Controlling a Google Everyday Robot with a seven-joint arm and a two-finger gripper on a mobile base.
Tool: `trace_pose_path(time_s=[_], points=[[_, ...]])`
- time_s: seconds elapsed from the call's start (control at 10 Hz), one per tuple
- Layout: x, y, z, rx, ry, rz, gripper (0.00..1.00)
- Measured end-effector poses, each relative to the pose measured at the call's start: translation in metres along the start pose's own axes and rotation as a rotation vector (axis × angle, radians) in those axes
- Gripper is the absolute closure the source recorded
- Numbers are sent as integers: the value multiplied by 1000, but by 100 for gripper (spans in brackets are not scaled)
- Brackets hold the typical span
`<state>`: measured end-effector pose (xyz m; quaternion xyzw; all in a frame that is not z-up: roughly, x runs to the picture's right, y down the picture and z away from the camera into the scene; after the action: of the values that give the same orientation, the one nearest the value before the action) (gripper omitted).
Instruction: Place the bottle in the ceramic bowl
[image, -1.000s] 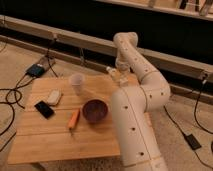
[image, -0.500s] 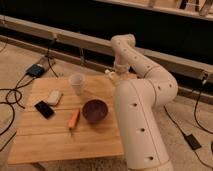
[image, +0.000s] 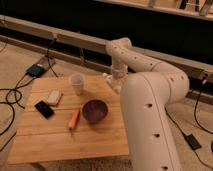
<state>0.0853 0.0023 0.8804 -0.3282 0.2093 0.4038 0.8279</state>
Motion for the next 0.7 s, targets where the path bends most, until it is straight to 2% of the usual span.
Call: trace_pose_path(time_s=[0.3, 0.7], points=[[7, 30, -1, 37, -10, -53, 100], [14, 67, -11, 37, -37, -107, 100]])
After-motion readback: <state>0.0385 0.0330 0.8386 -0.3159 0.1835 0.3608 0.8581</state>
